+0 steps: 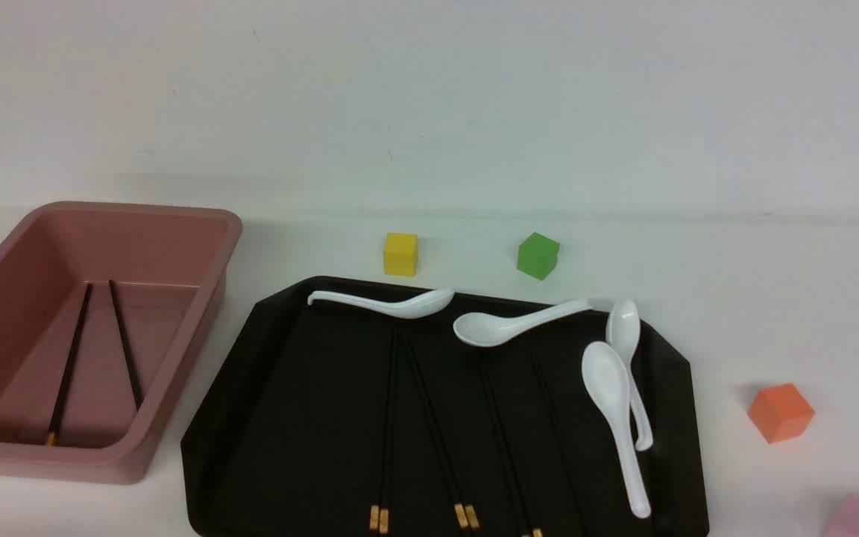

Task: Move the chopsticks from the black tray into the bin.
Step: Use the left arm to grab a pair of chopsticks

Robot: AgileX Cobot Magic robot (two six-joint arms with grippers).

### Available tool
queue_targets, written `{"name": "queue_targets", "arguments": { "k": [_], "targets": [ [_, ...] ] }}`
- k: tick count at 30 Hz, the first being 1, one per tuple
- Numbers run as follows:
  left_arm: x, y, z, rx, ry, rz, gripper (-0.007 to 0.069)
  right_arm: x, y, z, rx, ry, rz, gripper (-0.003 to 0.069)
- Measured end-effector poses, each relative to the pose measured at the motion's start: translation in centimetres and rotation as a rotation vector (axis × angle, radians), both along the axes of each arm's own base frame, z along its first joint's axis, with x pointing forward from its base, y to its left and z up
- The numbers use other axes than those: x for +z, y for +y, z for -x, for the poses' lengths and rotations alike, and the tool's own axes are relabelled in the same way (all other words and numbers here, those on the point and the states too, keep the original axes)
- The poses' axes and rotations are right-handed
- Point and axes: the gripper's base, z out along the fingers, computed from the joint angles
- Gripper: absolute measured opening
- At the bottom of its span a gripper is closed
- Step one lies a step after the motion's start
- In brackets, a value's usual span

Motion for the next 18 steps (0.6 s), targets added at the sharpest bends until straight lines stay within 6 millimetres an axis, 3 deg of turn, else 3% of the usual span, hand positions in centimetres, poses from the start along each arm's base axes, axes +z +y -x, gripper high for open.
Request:
{"name": "queue_targets", "arguments": {
  "k": [18],
  "targets": [
    [0.00, 0.00, 0.00, 0.000, 0.000, 0.000, 0.0125, 0.00, 0.00, 0.00, 0.000, 0.000, 0.000, 0.0242]
  ]
}}
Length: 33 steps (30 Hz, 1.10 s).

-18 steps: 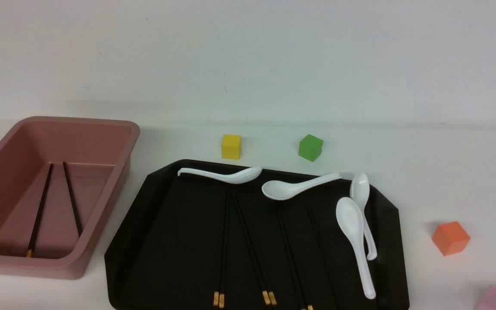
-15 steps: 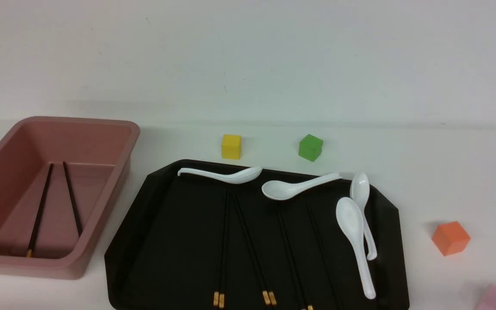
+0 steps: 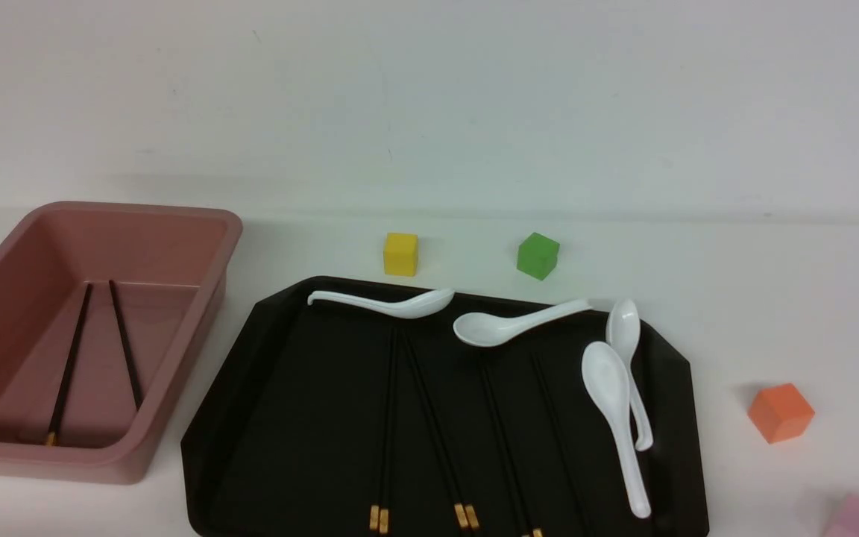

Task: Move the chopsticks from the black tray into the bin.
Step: Use the left arm to grab a pair of chopsticks

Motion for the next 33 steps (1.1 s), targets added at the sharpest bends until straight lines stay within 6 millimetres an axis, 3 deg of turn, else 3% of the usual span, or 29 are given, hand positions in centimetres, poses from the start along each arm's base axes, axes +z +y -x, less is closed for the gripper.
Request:
{"name": "queue_targets", "arguments": {
  "k": [30, 33],
  "targets": [
    [0.00, 0.00, 0.00, 0.000, 0.000, 0.000, 0.0146, 0.00, 0.00, 0.00, 0.000, 0.000, 0.000, 0.0242],
    [0.00, -0.14, 0.00, 0.005, 0.002, 0.064, 0.0146, 0.00, 0.00, 0.00, 0.000, 0.000, 0.000, 0.0242]
  ]
}}
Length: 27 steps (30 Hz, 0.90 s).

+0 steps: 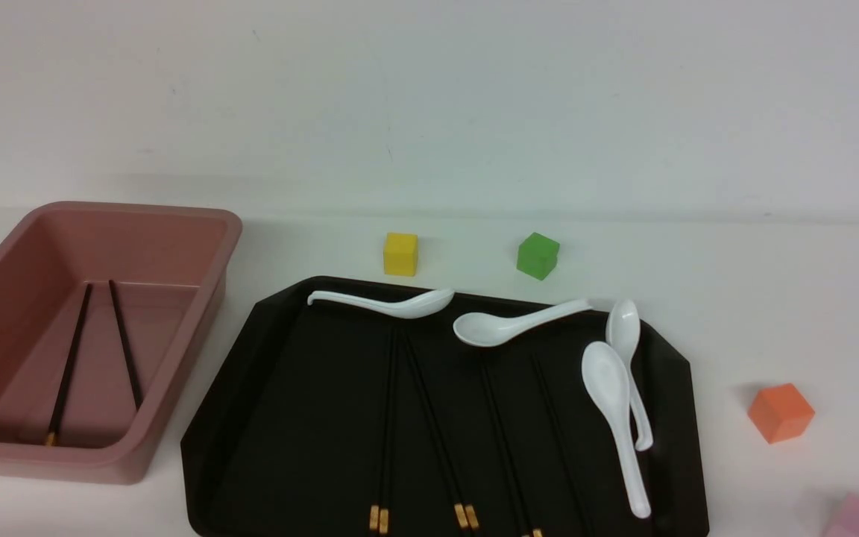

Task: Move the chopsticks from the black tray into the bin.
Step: Use the left arm to grab a pair of chopsticks

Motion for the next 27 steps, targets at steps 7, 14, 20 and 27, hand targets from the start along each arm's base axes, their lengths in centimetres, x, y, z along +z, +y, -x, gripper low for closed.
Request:
{"name": "queue_targets", "arguments": {
  "k": [7, 14, 20, 27],
  "targets": [
    [0.4, -1.6, 0.1, 0.054, 0.062, 0.754, 0.0152, 0.0, 0.0, 0.0, 0.000, 0.000, 0.000, 0.0242],
    [1.1, -2.3, 0.1, 0.061, 0.088, 1.130, 0.0155, 0.0, 0.0, 0.0, 0.000, 0.000, 0.000, 0.0242],
    [1.6, -2.1, 0.0, 0.073, 0.031, 1.197, 0.0155, 0.0, 0.0, 0.0, 0.000, 0.000, 0.000, 0.0242],
    [10.5, -1.3, 1.5, -0.066, -0.325, 1.113, 0.0059, 0.0, 0.0, 0.0, 0.000, 0.000, 0.000, 0.0242]
  ]
}}
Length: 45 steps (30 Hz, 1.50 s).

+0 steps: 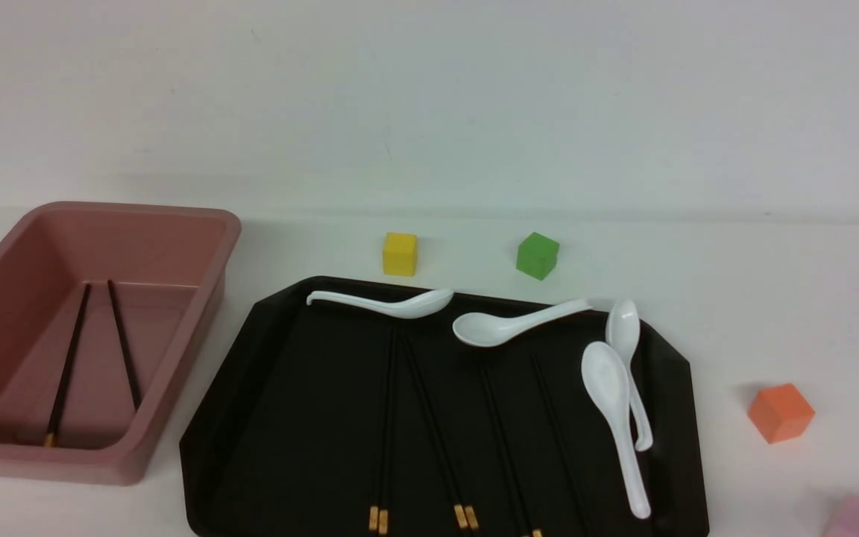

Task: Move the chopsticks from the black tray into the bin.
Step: Use the left arm to grab a pair of chopsticks

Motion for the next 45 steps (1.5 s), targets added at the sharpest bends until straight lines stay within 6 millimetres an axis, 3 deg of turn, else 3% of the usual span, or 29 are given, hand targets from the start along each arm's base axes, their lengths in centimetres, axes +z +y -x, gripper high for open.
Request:
{"name": "queue_targets", "arguments": {
  "k": [1, 3, 6, 9, 12, 16, 26, 35, 39, 45],
  "targets": [
    [3.1, -0.2, 0.6, -0.003, -0.063, -0.103, -0.0001, 0.0, 0.0, 0.0, 0.000, 0.000, 0.000, 0.0242],
    [5.7, -0.8, 0.5, -0.048, -0.052, -0.218, -0.0013, 0.0, 0.0, 0.0, 0.000, 0.000, 0.000, 0.0242],
    [8.3, -2.2, -1.2, -0.217, 0.113, -0.475, -0.0013, 0.0, 0.0, 0.0, 0.000, 0.000, 0.000, 0.0242],
    [7.2, -3.1, -4.4, -0.472, 0.493, -0.693, -0.0013, 0.0, 0.0, 0.0, 0.000, 0.000, 0.000, 0.0242],
    [4.9, -2.6, -7.7, -0.638, 0.840, -0.839, -0.0013, 0.0, 0.0, 0.0, 0.000, 0.000, 0.000, 0.0242],
    [2.6, -2.5, -11.2, -0.718, 1.035, -0.839, -0.0013, 0.0, 0.0, 0.0, 0.000, 0.000, 0.000, 0.0242],
    [-0.6, -4.4, -15.3, -0.825, 1.165, -0.642, -0.0013, 0.0, 0.0, 0.0, 0.000, 0.000, 0.000, 0.0242],
    [-3.3, -11.6, -19.1, -0.884, 1.291, -0.929, -0.0002, 0.0, 0.0, 0.0, 0.000, 0.000, 0.000, 0.0242],
    [-4.5, -14.5, -21.3, -0.854, 1.319, -1.103, 0.0064, 0.0, 0.0, 0.0, 0.000, 0.000, 0.000, 0.0242],
    [-6.3, -18.3, -24.2, -0.760, 1.283, -1.285, 0.0251, 0.0, 0.0, 0.0, 0.000, 0.000, 0.000, 0.0242]
  ]
}}
